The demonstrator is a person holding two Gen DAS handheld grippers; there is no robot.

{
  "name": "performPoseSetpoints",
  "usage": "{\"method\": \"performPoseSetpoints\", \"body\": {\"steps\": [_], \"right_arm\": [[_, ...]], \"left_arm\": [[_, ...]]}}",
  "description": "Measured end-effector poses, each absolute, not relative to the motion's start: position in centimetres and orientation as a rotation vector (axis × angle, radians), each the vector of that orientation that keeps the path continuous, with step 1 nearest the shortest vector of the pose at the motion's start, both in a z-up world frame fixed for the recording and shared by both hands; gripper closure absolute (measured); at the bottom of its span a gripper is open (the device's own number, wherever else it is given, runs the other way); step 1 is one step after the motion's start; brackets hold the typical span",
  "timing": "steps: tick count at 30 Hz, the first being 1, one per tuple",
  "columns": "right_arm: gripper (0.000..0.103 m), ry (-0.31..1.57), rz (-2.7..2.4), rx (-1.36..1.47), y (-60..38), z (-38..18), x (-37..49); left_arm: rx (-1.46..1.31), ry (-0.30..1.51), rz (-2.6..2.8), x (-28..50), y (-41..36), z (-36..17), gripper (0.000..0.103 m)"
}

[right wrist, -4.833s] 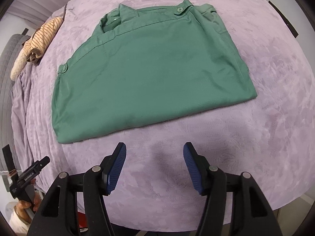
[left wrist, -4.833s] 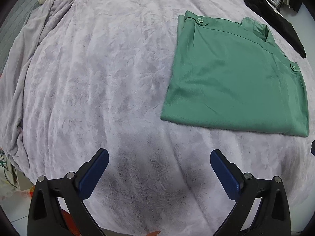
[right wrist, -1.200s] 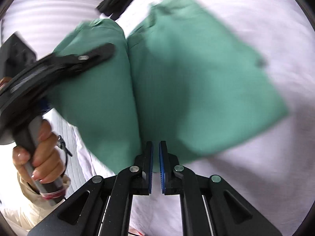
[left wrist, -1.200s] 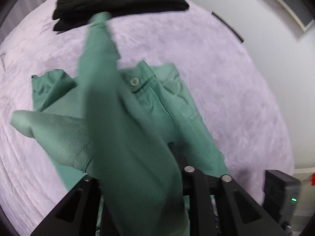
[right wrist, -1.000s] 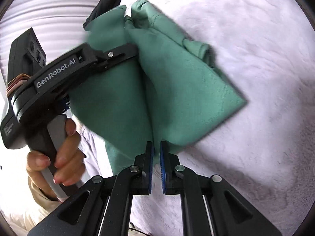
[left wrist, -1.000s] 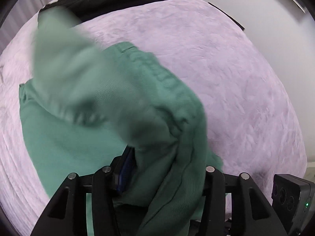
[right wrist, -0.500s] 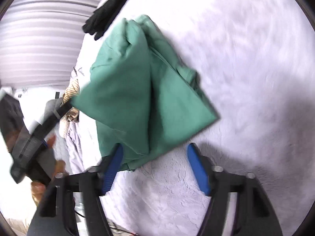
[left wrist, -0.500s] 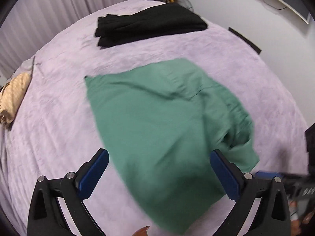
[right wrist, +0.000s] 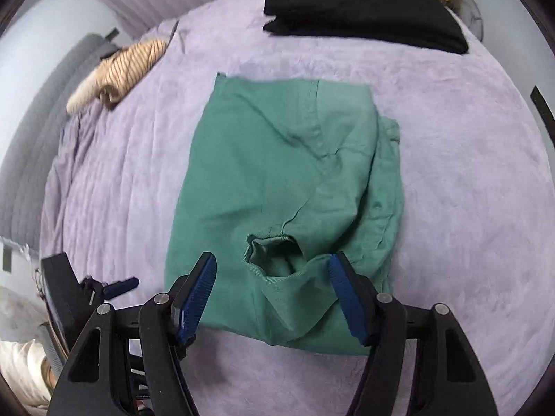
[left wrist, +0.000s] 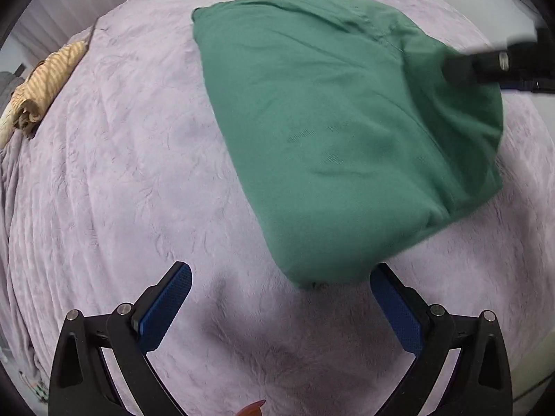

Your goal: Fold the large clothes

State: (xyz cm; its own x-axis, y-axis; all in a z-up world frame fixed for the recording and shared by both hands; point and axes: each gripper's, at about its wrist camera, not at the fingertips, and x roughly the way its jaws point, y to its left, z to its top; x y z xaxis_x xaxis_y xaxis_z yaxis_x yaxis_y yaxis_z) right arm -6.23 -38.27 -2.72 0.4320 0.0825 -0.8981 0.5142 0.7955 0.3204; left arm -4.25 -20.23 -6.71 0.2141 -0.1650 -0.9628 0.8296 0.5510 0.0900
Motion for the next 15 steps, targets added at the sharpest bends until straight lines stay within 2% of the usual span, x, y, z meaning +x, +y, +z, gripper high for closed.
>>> {"method": "performPoseSetpoints", "body": {"steps": [1, 2, 7, 11, 15], "right_arm": [[0.084, 1.145, -0.277, 0.615, -38.0, -3.6, -6.2], [0.098, 1.178, -0.269, 0.628, -38.1, -4.3, -6.1], [0.098, 1.145, -0.36, 0.75, -40.2, -4.3, -10.5], [0.098, 1.161, -0.384, 1.005, -41.6, -10.2, -14.7], [0.098, 1.173, -0.397, 1.023, -40.3, -13.1, -15.3]], "left_arm": [[0.689, 1.129, -0.737, -3.6, -20.2, -6.4, 0.0], [0.669, 1.126, -0.725, -3.0, -20.0, -6.3, 0.0], [0.643, 1.164, -0.74, -1.6, -17.4, -7.3, 0.0], [0.611, 1.224, -0.769, -1.2, -17.1, -8.8, 0.0], [0.658, 1.234, -0.767, -1.5, -16.8, -9.4, 0.0]]}}
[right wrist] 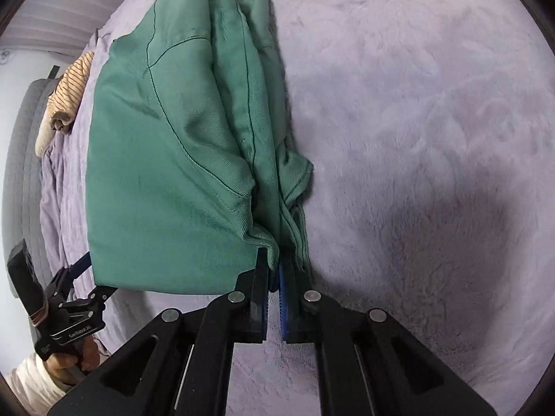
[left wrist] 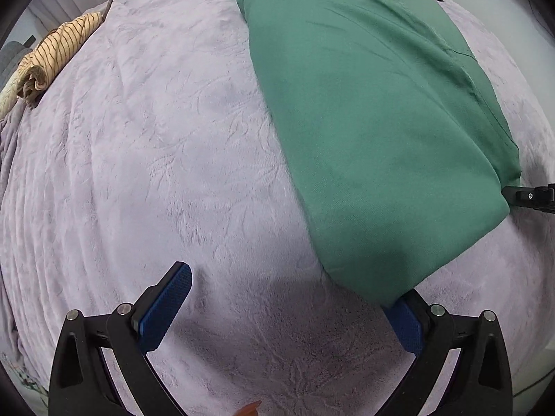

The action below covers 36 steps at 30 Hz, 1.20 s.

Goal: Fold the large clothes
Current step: 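Tuck the jacket edge with the right tool and open the left tool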

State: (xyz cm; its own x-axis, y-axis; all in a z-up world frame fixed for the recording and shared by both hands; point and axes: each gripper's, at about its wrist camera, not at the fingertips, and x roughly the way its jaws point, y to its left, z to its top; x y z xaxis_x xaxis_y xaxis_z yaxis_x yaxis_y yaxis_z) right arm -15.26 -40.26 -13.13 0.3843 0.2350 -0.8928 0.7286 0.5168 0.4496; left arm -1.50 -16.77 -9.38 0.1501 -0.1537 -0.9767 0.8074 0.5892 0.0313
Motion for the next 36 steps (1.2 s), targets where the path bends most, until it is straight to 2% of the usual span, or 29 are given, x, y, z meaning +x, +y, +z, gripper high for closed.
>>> {"method": "performPoseSetpoints", "body": {"steps": [5, 8, 15, 16, 17, 18, 19, 21, 22, 23, 24, 25, 29, 32, 36], "right_arm": [[0.098, 1.175, -0.388, 1.054, -40.3, -11.8, -17.2], [0.091, 1.18, -0.432, 1.03, -40.7, -9.9, -18.5], [0.09, 1.013, -0.376, 1.039, -44.2, -5.7, -17.5], [0.082, 1.005, -0.355, 1.043, -44.5, -5.6, -16.4], [0.067, 0.999, -0.327, 1.048, -44.8, -5.7, -15.3], [0.059, 0.995, -0.307, 1.041, -45.2, -5.9, -13.9], [0.054, 0.995, -0.305, 1.03, -45.2, -6.1, -12.8], [0.054, 1.017, -0.299, 1.039, -46.0, -7.4, -10.8], [0.054, 1.021, -0.294, 1.067, -46.4, -8.3, -10.0], [0.068, 1.031, -0.283, 1.102, -46.9, -9.2, -9.6], [0.091, 1.041, -0.265, 1.13, -47.2, -9.8, -9.3], [0.1, 1.05, -0.249, 1.13, -47.2, -9.9, -9.1], [0.1, 1.12, -0.294, 0.992, -47.2, -10.4, -8.9], [0.102, 1.089, -0.289, 1.086, -48.2, -12.8, -9.9], [0.102, 1.021, -0.289, 1.185, -48.6, -12.8, -12.0]], "left_arm": [[0.694, 1.269, -0.713, -1.1, -14.3, -8.7, 0.0], [0.62, 1.298, -0.688, 0.0, -12.7, -7.1, 0.0], [0.42, 1.333, -0.654, 2.6, -14.6, -5.1, 0.0], [0.416, 1.331, -0.666, 2.5, -15.7, -5.1, 0.0], [0.418, 1.328, -0.679, 2.6, -16.7, -5.1, 0.0], [0.429, 1.323, -0.688, 2.2, -17.5, -5.3, 0.0], [0.442, 1.322, -0.692, 1.9, -18.1, -5.5, 0.0], [0.441, 1.332, -0.694, 1.5, -18.8, -5.8, 0.0], [0.43, 1.339, -0.693, 1.4, -19.0, -5.8, 0.0], [0.423, 1.343, -0.688, 1.6, -19.1, -6.0, 0.0], [0.419, 1.346, -0.683, 1.5, -19.1, -6.1, 0.0], [0.415, 1.35, -0.68, 1.7, -19.2, -6.4, 0.0], [0.409, 1.38, -0.682, 1.9, -19.4, -7.7, 0.0], [0.428, 1.38, -0.683, 2.0, -19.9, -7.9, 0.0], [0.437, 1.386, -0.688, 2.0, -20.2, -8.0, 0.0]]}}
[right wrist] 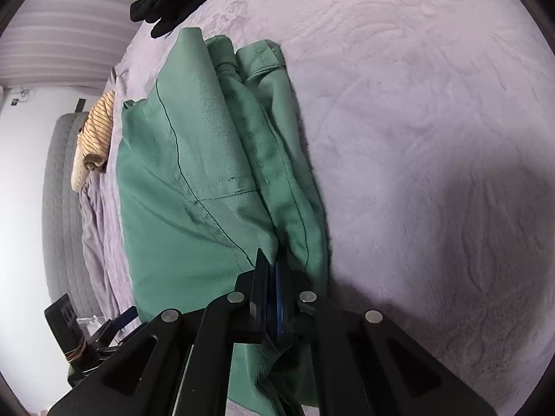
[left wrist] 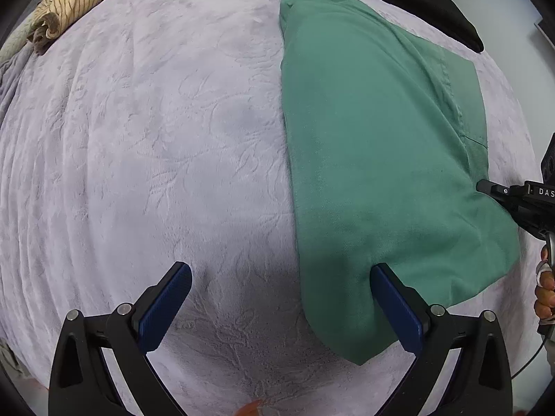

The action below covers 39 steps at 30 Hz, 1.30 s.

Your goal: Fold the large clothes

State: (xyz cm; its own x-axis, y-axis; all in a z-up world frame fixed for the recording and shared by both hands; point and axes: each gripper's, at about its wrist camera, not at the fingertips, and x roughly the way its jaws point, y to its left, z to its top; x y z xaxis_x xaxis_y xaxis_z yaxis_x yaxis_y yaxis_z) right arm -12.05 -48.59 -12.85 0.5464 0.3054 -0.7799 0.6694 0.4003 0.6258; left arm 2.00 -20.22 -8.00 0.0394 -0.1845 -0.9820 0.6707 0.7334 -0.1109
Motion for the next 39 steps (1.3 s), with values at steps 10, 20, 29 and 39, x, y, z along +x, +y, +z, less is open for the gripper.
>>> {"method": "performPoseSetpoints", "body": {"steps": [10, 20, 29, 39], "right_arm": [[0.093, 1.006, -0.391, 1.16, -50.7, -9.7, -15.0], [0.032, 0.916, -0.235, 1.224, -52.3, -9.8, -12.4], [0.032, 0.856, -0.079, 1.376, -55.8, -14.9, -8.5], [0.084, 0.798, -0.041, 1.426, -55.3, -15.0, -5.0]], "left_arm": [[0.442, 1.411, -0.683, 2.4, -21.0, -8.4, 0.0], [0.288, 1.524, -0.79, 5.8, -22.0, -9.5, 0.0], [0.231, 1.676, -0.977, 5.0, -25.8, -13.9, 0.0], [0.205, 1.612, -1.042, 4.0, -26.4, -11.6, 0.056]]}}
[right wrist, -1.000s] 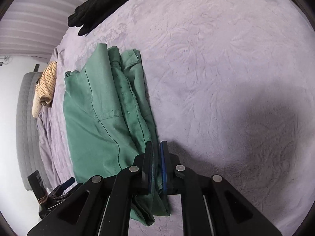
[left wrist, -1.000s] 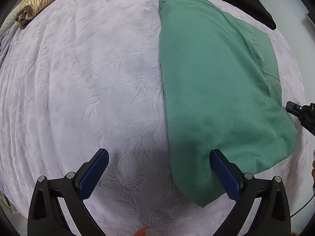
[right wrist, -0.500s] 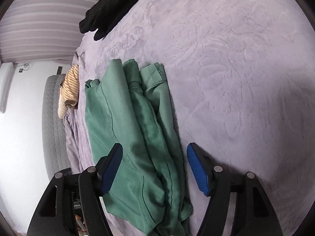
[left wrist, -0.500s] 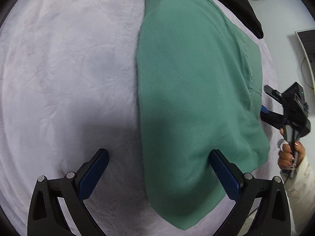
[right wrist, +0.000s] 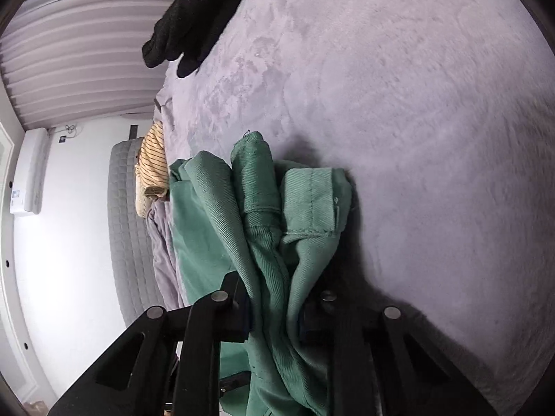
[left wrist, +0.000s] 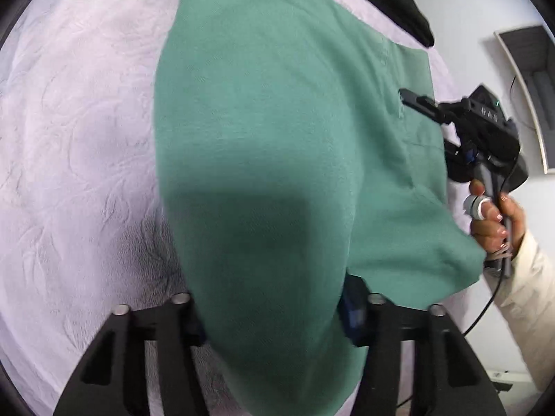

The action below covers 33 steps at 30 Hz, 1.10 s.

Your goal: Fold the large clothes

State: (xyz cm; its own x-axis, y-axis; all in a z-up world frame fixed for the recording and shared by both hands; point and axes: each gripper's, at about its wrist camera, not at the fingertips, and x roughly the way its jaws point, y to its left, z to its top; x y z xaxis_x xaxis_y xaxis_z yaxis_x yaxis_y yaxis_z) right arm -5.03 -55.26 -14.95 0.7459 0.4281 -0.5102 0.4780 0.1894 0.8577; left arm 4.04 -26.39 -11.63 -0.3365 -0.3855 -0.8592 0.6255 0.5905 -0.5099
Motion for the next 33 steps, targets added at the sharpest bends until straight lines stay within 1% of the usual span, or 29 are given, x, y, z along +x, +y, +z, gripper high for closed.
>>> {"method": "performPoseSetpoints", "body": {"steps": [1, 3, 8, 13, 17, 20, 23, 25, 28, 30, 31, 32, 33], "right_arm": [[0.085, 0.773, -0.029, 1.445, -55.1, -14.6, -5.2], [0.085, 0.721, 0.002, 1.481, -54.8, -13.8, -5.7], [0.085, 0.644, 0.047, 1.495, -53.0, -10.3, -5.8], [0.085, 0.623, 0.078, 1.471, -49.6, -6.5, -5.9], [0.085, 0.618, 0.105, 1.473, -44.7, -4.9, -5.9], [0.085, 0.624, 0.123, 1.491, -39.9, -5.4, -6.3], [0.085, 0.653, 0.121, 1.527, -34.3, -7.7, -6.3], [0.085, 0.7, 0.097, 1.542, -31.4, -9.8, -5.9], [0.085, 0.821, -0.031, 1.522, -28.3, -13.5, -5.2], [0.079, 0.812, -0.105, 1.556, -28.3, -14.1, -5.9], [0.074, 0.816, -0.131, 1.561, -28.4, -13.7, -6.4], [0.066, 0.839, -0.168, 1.518, -28.4, -12.8, -6.8], [0.061, 0.884, -0.216, 1.43, -28.4, -11.4, -7.1]], "left_arm": [[0.172, 1.61, -1.063, 4.2, -26.0, -11.0, 0.061], [0.152, 1.584, -1.097, 4.2, -25.9, -9.7, 0.065], [0.109, 1.534, -1.168, 3.9, -24.4, -6.5, 0.065], [0.099, 1.504, -1.206, 3.7, -19.1, -4.2, 0.065], [0.144, 1.491, -1.203, 3.3, -13.6, -3.0, 0.065], [0.196, 1.504, -1.183, 3.0, -8.5, -2.1, 0.065], [0.275, 1.528, -1.126, 2.4, -3.8, -3.9, 0.065], [0.331, 1.55, -1.061, 2.0, -1.2, -6.0, 0.058], [0.395, 1.596, -0.988, 1.9, 1.2, -9.2, 0.053], [0.367, 1.602, -1.002, 2.3, 2.0, -8.8, 0.053], [0.375, 1.582, -1.019, 2.4, 2.3, -8.0, 0.053], [0.385, 1.559, -1.033, 2.7, 2.4, -7.2, 0.053], [0.389, 1.531, -1.046, 3.2, 2.5, -6.3, 0.052]]}}
